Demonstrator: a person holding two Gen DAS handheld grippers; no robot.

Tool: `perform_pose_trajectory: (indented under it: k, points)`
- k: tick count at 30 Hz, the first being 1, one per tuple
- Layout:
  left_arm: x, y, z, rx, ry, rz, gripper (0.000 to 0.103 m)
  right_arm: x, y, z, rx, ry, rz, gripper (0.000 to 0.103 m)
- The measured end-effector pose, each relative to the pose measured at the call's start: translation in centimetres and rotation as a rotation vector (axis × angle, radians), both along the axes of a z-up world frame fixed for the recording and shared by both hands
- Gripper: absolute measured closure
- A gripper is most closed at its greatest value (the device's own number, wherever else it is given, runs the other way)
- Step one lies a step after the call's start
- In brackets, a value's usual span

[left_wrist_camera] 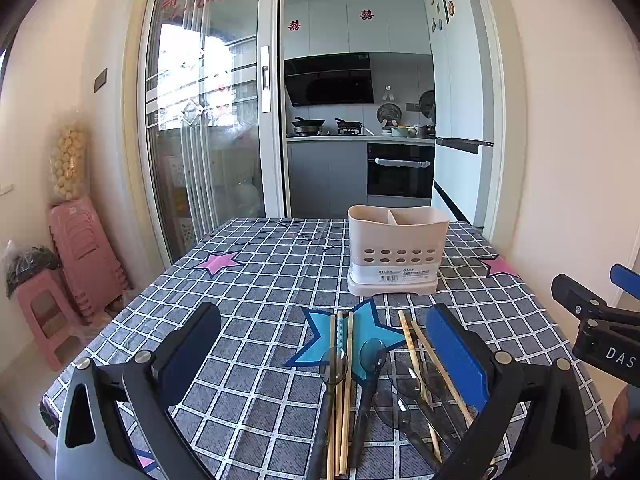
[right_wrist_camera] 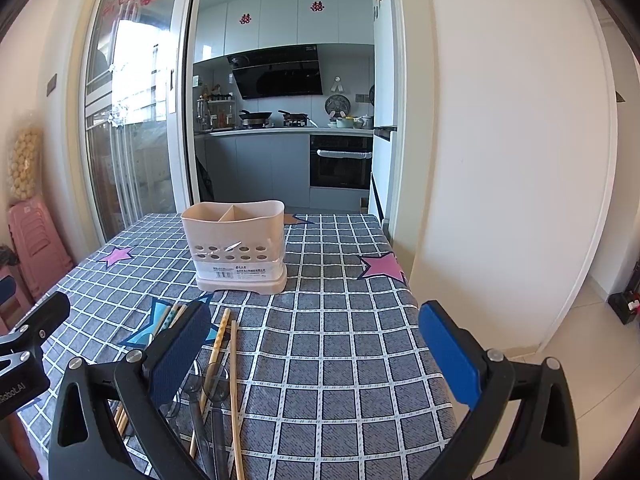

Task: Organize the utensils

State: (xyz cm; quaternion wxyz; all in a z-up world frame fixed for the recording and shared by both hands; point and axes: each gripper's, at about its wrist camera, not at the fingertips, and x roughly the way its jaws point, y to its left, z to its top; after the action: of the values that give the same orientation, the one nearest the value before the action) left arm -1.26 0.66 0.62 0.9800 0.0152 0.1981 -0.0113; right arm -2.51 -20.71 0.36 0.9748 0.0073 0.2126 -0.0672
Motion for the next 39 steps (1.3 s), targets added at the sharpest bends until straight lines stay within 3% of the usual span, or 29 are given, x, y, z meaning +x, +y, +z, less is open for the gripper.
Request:
perform_pose_trajectory:
  k: [39]
  points:
    - [0.42,0.48,-0.76,-0.003,0.029,0.005,0.000,0.13,0.41,-0.31,0.004,0.015,0.009,0.000]
